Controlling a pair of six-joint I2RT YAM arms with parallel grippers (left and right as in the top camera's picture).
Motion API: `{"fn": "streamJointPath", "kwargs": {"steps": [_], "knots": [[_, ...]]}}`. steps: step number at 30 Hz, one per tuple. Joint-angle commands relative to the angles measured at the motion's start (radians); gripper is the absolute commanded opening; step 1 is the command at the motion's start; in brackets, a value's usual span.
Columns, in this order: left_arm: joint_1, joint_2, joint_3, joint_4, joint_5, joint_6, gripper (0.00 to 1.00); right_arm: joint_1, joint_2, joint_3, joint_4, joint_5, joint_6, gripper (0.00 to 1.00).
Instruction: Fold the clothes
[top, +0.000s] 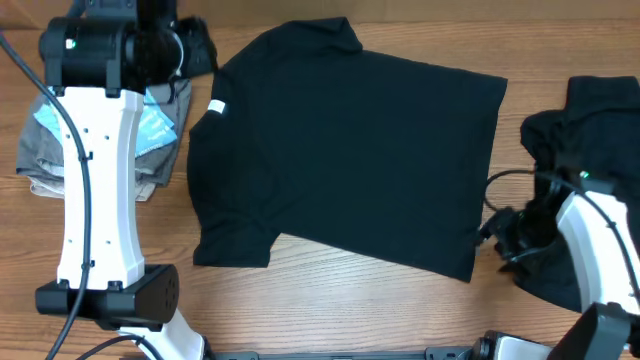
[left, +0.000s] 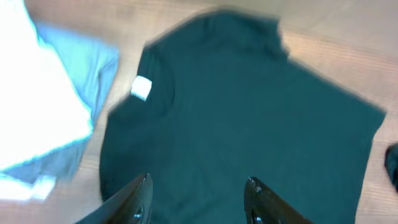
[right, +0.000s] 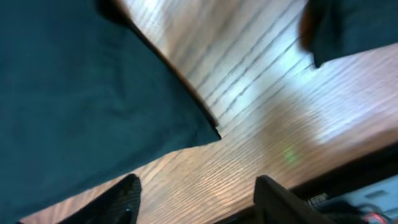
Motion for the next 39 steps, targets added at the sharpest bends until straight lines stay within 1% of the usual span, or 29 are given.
{"fn": "streamJointPath", "kwargs": {"steps": [1, 4, 6, 8, 10, 15, 19, 24, 28, 34, 36, 38, 39], "knots": [[-0.002, 0.005, -0.004, -0.084, -0.011, -0.03, 0.51, -0.001, -0.021, -0.071, 0.052, -0.055, 0.078, 0.59], [-0.002, 0.005, -0.01, -0.154, -0.012, -0.029, 0.5, 0.013, -0.021, -0.127, 0.082, -0.059, 0.115, 0.58], [-0.002, 0.005, -0.014, -0.175, -0.012, -0.029, 0.5, 0.036, -0.021, -0.16, 0.113, -0.076, 0.142, 0.58], [-0.002, 0.005, -0.021, -0.177, -0.012, -0.029, 0.5, 0.069, -0.021, -0.184, 0.165, -0.116, 0.156, 0.58], [-0.002, 0.005, -0.027, -0.175, -0.011, -0.029, 0.5, 0.109, -0.021, -0.195, 0.212, -0.111, 0.203, 0.58], [-0.002, 0.005, -0.073, -0.172, -0.012, -0.029, 0.52, 0.196, -0.02, -0.214, 0.291, -0.066, 0.308, 0.58], [-0.002, 0.005, -0.135, -0.151, -0.011, -0.029, 0.52, 0.237, -0.02, -0.227, 0.315, 0.01, 0.376, 0.58], [-0.002, 0.005, -0.219, -0.116, -0.011, -0.029, 0.52, 0.24, -0.02, -0.227, 0.303, 0.019, 0.375, 0.59], [-0.002, 0.005, -0.273, -0.093, -0.01, -0.029, 0.52, 0.24, -0.02, -0.245, 0.303, 0.045, 0.384, 0.63], [-0.002, 0.005, -0.33, -0.067, -0.01, -0.031, 0.51, 0.24, -0.019, -0.281, 0.352, 0.06, 0.394, 0.63], [-0.002, 0.005, -0.342, -0.064, -0.01, -0.034, 0.51, 0.239, -0.019, -0.295, 0.389, 0.063, 0.394, 0.61], [-0.002, 0.005, -0.348, -0.067, -0.011, -0.033, 0.51, 0.239, -0.019, -0.306, 0.416, 0.062, 0.398, 0.54], [-0.002, 0.005, -0.349, -0.069, -0.01, -0.033, 0.5, 0.239, -0.019, -0.308, 0.423, 0.062, 0.397, 0.47]]}}
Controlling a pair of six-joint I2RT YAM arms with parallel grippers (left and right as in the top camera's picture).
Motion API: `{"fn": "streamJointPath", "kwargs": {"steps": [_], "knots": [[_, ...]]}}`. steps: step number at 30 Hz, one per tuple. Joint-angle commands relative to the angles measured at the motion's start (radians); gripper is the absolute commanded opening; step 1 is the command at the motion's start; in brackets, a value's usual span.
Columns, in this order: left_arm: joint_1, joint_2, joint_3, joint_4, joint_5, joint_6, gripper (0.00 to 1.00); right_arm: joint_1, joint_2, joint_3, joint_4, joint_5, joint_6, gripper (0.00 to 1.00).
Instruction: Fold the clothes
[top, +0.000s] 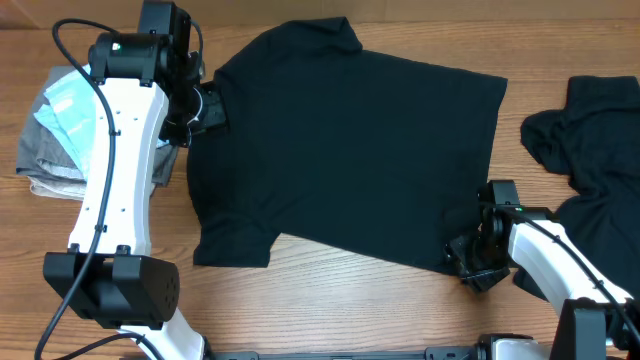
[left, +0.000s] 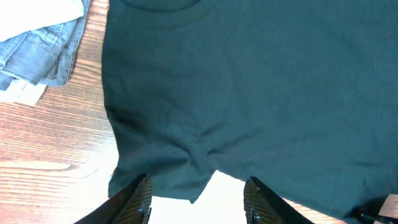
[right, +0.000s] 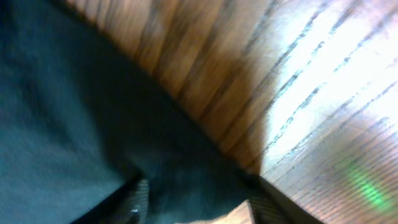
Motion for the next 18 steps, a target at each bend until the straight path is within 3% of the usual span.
{"fn": "streamJointPath", "kwargs": {"steps": [1, 3, 7, 12, 18], "knots": [[-0.002, 0.0, -0.013, -0.002, -0.01, -0.014, 0.49, 0.003, -0.013, -0.026, 0.041, 0.019, 0.01, 0.37], [-0.002, -0.005, -0.013, -0.011, -0.011, -0.014, 0.47, 0.003, -0.013, -0.026, 0.044, 0.019, 0.01, 0.22], [-0.002, -0.027, -0.019, -0.061, -0.016, -0.033, 0.45, 0.003, -0.013, -0.026, 0.043, 0.018, 0.005, 0.06], [-0.003, -0.09, -0.102, -0.089, -0.014, -0.06, 0.45, 0.003, -0.013, -0.026, 0.041, 0.014, 0.005, 0.04], [0.005, -0.256, -0.393, -0.048, -0.064, -0.108, 0.46, 0.003, -0.013, -0.026, 0.04, 0.014, 0.005, 0.04]]}}
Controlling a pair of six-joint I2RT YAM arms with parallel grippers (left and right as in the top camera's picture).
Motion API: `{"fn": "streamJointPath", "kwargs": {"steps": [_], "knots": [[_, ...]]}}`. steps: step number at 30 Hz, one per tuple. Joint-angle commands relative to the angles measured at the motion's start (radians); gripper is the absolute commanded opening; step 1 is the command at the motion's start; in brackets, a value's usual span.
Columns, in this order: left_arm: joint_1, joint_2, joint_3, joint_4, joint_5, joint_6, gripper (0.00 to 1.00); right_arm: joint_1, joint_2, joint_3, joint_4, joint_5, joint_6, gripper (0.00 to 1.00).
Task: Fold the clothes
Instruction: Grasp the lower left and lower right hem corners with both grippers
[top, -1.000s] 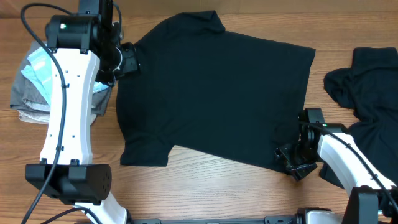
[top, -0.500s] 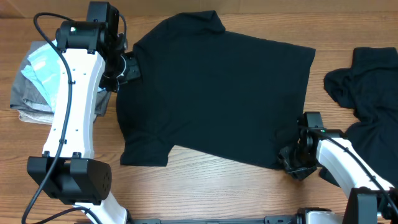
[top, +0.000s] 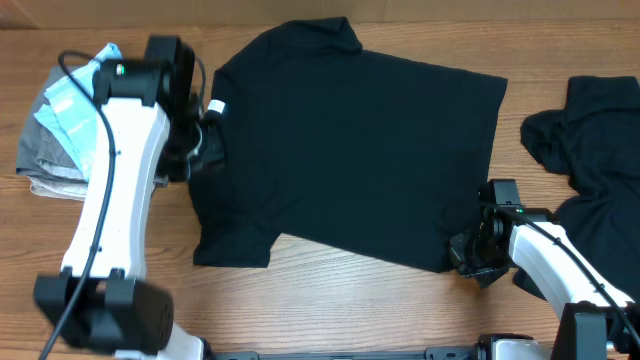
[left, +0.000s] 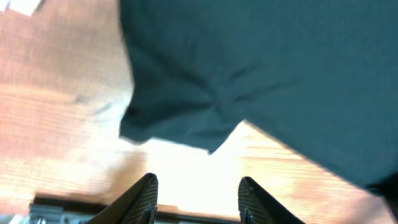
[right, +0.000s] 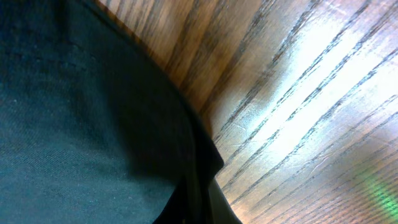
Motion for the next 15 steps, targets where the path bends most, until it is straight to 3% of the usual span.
{"fn": "streamJointPath", "kwargs": {"steps": [1, 7, 13, 15], "knots": [[0.007, -0.154, -0.192, 0.031, -0.047, -0.061, 0.47, 0.003, -0.002, -0.022, 0.006, 0.017, 0.0, 0.04], [0.008, -0.369, -0.526, 0.124, -0.028, -0.105, 0.57, 0.003, -0.002, -0.022, 0.006, 0.017, 0.0, 0.04], [0.008, -0.404, -0.761, 0.258, -0.028, -0.195, 0.63, 0.003, -0.002, -0.022, 0.007, 0.017, -0.003, 0.04], [0.008, -0.402, -0.836, 0.348, -0.028, -0.253, 0.71, 0.003, -0.002, -0.022, 0.006, 0.017, -0.003, 0.04]]}}
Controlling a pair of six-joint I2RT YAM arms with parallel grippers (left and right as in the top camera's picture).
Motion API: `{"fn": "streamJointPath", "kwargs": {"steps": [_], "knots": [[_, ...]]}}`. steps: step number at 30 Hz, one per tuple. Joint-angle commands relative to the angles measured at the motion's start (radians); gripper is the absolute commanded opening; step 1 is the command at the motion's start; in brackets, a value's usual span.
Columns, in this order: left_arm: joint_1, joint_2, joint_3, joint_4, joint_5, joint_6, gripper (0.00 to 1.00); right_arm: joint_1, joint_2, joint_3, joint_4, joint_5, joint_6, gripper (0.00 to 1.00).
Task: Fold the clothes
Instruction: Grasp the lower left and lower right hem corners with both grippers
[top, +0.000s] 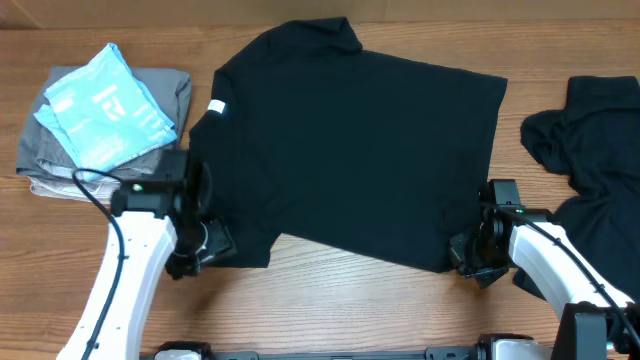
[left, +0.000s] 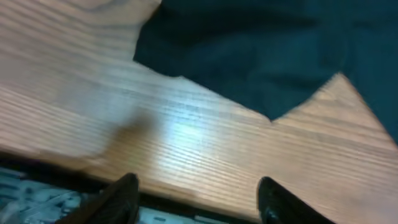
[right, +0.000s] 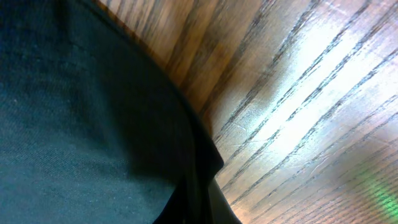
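Observation:
A black T-shirt (top: 350, 150) lies spread flat on the wooden table (top: 330, 300), its white neck label at the left. My left gripper (top: 212, 244) hangs open just in front of the shirt's near-left sleeve (left: 205, 68). In the left wrist view that gripper (left: 200, 202) has only bare wood between its fingers (left: 121, 198). My right gripper (top: 470, 262) is shut on the shirt's near-right hem corner (right: 199, 155), and the cloth fills the left of that view.
A folded grey pile with a light blue garment (top: 100, 110) on top sits at the far left. A crumpled black garment (top: 590, 150) lies at the right edge. The table's front edge (left: 186, 214) runs just below the left gripper.
My left arm has gone from beside the shirt's collar and label down to the near-left sleeve by the table's front edge. The right gripper stays shut on the hem corner.
My left arm stood over the folded pile while the right gripper was open beside the shirt's near-right corner. Then the left was at the collar and the right was on the corner. The right then gripped the corner, and the left now sits at the sleeve.

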Motion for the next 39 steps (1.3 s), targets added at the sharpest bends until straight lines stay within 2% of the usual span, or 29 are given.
{"fn": "streamJointPath", "kwargs": {"steps": [1, 5, 10, 20, 22, 23, 24, 26, 30, 32, 33, 34, 39], "knots": [[0.006, -0.002, -0.113, 0.106, -0.006, -0.121, 0.73, 0.003, 0.0, -0.02, 0.005, 0.017, -0.003, 0.04], [0.01, 0.007, -0.196, 0.253, -0.006, -0.167, 0.79, 0.003, 0.0, -0.02, 0.005, 0.017, -0.003, 0.04], [0.028, 0.045, -0.246, 0.372, -0.011, -0.176, 0.79, 0.003, 0.0, -0.02, 0.006, 0.018, -0.003, 0.04], [0.06, 0.229, -0.25, 0.433, -0.085, -0.172, 0.77, 0.003, 0.0, -0.02, 0.006, 0.021, -0.003, 0.04], [0.06, 0.26, -0.25, 0.449, -0.085, -0.172, 0.72, 0.003, 0.0, -0.02, 0.008, 0.021, -0.003, 0.04], [0.06, 0.269, -0.25, 0.452, -0.085, -0.172, 0.66, 0.003, 0.0, -0.02, 0.008, 0.021, -0.003, 0.04], [0.06, 0.281, -0.25, 0.453, -0.085, -0.172, 0.56, 0.003, 0.0, -0.02, 0.008, 0.021, -0.003, 0.04], [0.06, 0.288, -0.25, 0.455, -0.085, -0.159, 0.45, 0.003, 0.0, -0.02, 0.009, 0.021, -0.003, 0.04], [0.06, 0.289, -0.25, 0.467, -0.086, -0.112, 0.4, 0.003, 0.0, -0.02, 0.013, 0.02, -0.003, 0.04], [0.06, 0.289, -0.25, 0.469, -0.085, -0.112, 0.24, 0.003, 0.0, -0.02, 0.013, 0.02, -0.003, 0.04], [0.06, 0.289, -0.25, 0.469, -0.084, -0.112, 0.08, 0.003, 0.0, -0.02, 0.012, 0.016, -0.003, 0.04], [0.06, 0.289, -0.25, 0.467, -0.081, -0.112, 0.04, 0.003, 0.0, -0.019, 0.008, 0.013, -0.003, 0.04], [0.059, 0.284, -0.243, 0.444, -0.019, -0.026, 0.04, -0.002, 0.0, 0.029, -0.078, 0.033, -0.004, 0.04]]}}
